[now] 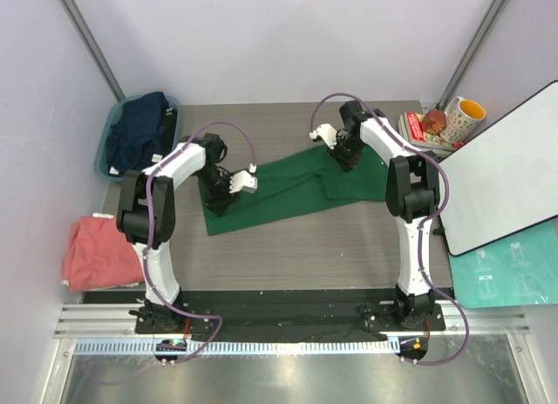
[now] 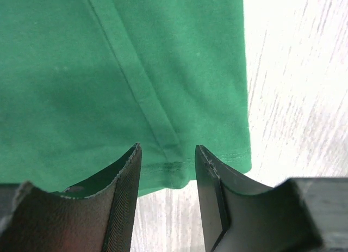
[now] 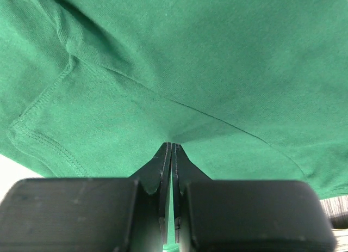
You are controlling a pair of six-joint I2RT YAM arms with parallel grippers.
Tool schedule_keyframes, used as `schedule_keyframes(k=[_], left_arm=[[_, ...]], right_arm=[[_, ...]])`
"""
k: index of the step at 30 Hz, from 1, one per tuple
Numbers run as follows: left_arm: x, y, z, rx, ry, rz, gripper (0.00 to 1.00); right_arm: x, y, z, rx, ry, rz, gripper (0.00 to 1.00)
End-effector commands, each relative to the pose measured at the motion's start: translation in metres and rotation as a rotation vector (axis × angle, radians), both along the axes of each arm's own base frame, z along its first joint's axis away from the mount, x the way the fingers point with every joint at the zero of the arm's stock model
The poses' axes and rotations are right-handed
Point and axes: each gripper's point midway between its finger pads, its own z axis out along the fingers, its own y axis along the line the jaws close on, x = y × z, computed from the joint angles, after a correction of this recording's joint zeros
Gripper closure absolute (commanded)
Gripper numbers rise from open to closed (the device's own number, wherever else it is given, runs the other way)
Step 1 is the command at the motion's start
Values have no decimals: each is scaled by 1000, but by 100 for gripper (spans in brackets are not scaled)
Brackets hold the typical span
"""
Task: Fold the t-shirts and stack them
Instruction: Rotate the tshirt 90 degrees
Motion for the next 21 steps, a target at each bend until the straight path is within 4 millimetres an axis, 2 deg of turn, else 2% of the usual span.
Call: schedule_keyframes(k=[1, 3, 4, 6, 8, 12, 13, 17, 21], left_arm=[[-3, -8, 9, -27, 10, 32, 56], [12, -5, 18, -24, -68, 57, 58], [28, -5, 20, -37, -133, 82, 59], [46, -1, 27, -41, -211, 120, 63], [57, 2, 24, -23, -244, 127, 64], [57, 4, 4, 8, -174, 123, 64], [52, 4, -4, 18, -137, 122, 64], [40, 0, -14, 10, -84, 107, 65], [18, -1, -22, 26, -24, 53, 66]], right_arm=[[8, 4, 39, 32, -94, -7, 92], [10, 4, 40, 33, -103, -11, 92], [11, 4, 39, 33, -106, -13, 92], [11, 5, 39, 36, -106, -15, 92], [12, 6, 35, 34, -99, -20, 92], [13, 5, 30, 28, -94, -25, 92], [13, 4, 29, 25, -93, -26, 92], [12, 4, 26, 21, -88, -23, 92], [12, 3, 25, 19, -88, -22, 92]])
